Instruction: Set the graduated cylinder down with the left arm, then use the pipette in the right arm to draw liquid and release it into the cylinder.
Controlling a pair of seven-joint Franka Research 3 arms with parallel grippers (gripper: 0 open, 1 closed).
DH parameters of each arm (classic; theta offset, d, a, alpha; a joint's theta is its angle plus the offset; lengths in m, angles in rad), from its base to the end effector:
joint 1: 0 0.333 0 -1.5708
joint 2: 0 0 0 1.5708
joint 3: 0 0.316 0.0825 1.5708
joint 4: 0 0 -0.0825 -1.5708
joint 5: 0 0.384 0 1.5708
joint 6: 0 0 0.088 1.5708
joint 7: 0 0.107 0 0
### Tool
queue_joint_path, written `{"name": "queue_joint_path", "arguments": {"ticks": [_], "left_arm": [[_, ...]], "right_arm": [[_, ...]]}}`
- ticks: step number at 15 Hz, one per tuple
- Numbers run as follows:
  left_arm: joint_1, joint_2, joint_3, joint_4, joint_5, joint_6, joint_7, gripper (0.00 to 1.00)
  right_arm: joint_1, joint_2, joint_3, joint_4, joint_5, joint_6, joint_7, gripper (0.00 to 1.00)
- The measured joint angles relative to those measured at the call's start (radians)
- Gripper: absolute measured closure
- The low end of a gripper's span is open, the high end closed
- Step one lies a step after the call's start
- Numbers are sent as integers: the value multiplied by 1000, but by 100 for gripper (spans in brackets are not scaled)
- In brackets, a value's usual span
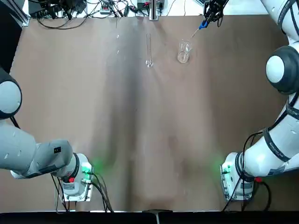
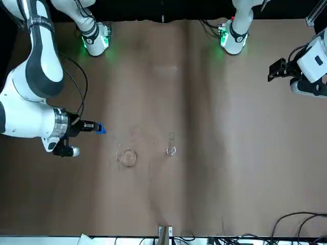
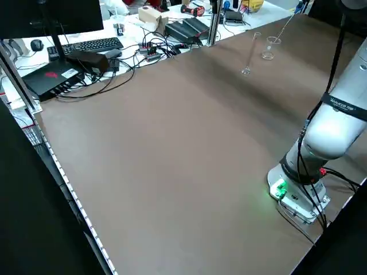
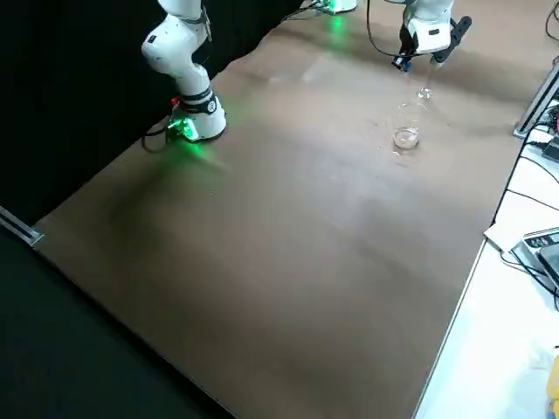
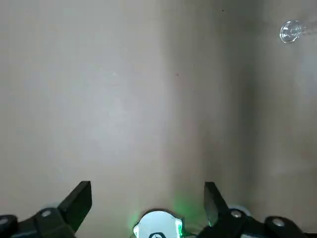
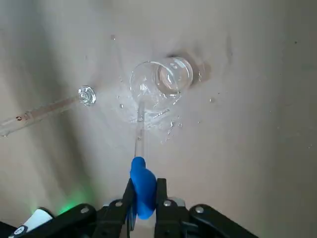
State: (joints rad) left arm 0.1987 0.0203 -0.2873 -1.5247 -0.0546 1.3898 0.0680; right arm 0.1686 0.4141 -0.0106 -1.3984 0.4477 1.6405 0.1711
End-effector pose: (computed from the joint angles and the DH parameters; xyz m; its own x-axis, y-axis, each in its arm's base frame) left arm 0.5382 -0.0528 0.6210 0.9749 -0.1654 -0.1490 -0.1563 -0.9852 0.0706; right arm 0.6506 0.1490 0.4663 0.9688 -0.0314 -0.2460 -0.1262 -0.9163 -0.3801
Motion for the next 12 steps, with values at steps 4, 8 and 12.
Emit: {"name": "queue_joint_path", "arguments": {"ticks": [4,8,12], "left_arm": [[0,-6,-4,0,32,-4,0,0],[-12,-4,-10,-4,41,27,-64,0],[-29,-1,-23,-9,41,92,-136,0]], "right_arm": [[-10,-14,0,1,16,-22,0,81],[-12,-18,0,2,44,-27,0,81],[-13,-19,1,7,108,-48,0,81]]}}
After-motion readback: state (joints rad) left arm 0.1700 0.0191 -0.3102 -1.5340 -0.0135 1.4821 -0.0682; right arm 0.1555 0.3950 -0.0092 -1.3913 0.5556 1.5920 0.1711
